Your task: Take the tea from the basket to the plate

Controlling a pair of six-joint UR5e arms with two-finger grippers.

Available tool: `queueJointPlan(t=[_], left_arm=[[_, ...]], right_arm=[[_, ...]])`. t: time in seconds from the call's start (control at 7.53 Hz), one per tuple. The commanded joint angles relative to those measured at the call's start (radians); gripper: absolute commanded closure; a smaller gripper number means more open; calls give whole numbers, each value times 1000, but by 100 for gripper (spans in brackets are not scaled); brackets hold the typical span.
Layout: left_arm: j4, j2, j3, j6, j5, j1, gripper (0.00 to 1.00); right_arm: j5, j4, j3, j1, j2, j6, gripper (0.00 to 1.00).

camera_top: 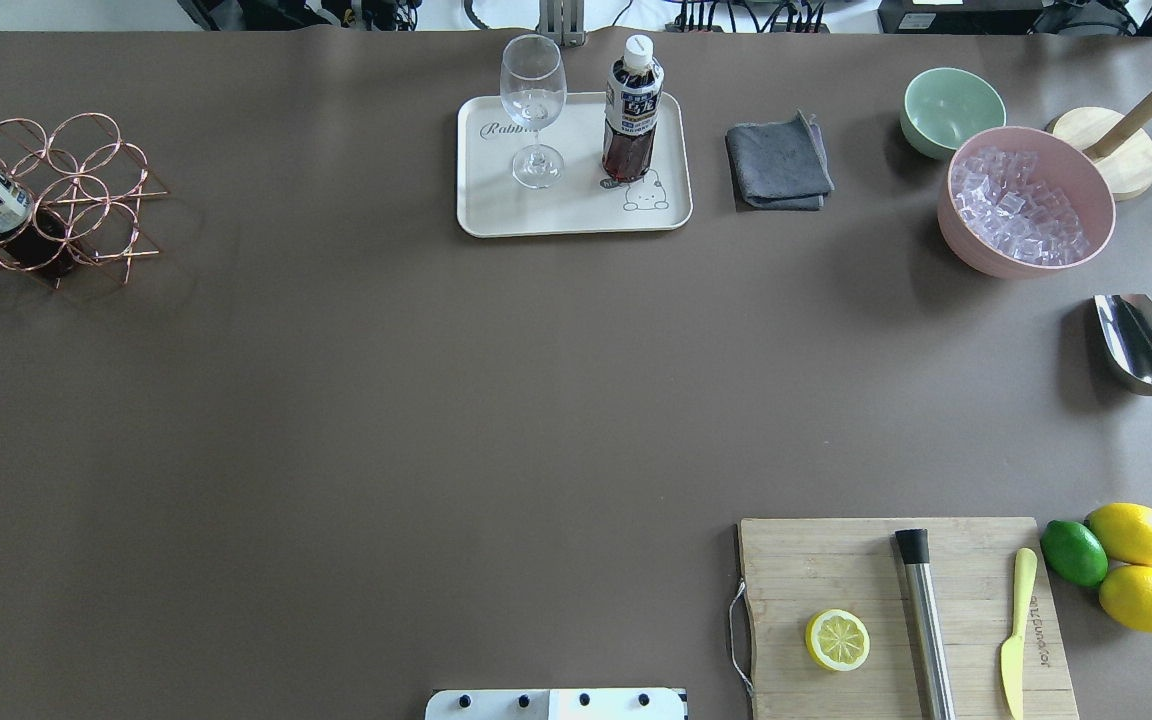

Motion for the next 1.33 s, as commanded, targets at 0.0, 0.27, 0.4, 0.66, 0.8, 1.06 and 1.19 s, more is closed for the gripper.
queueJointPlan(t=[0.0, 0.27, 0.4, 0.66, 0.8, 1.06, 1.19], left_arm=[[-12, 49, 22, -28, -8, 0, 2], [-35, 86, 27, -32, -5, 0, 2], [-71, 108, 27, -34, 39, -1, 2], [-114, 136, 33, -29, 134, -3, 2], [-114, 136, 34, -29, 148, -15, 2], [-114, 136, 34, -31, 145, -17, 2], [-116, 134, 34, -31, 144, -17, 2]], right_arm=[[-3, 0, -1, -15, 1, 0, 0], [-3, 0, 5, -15, 1, 0, 0], [-1, 0, 8, -13, 0, 0, 0], [-3, 0, 5, -9, -2, 0, 0], [-3, 0, 5, -8, -2, 0, 0], [-3, 0, 5, -7, -2, 0, 0], [-3, 0, 5, -2, -2, 0, 0]])
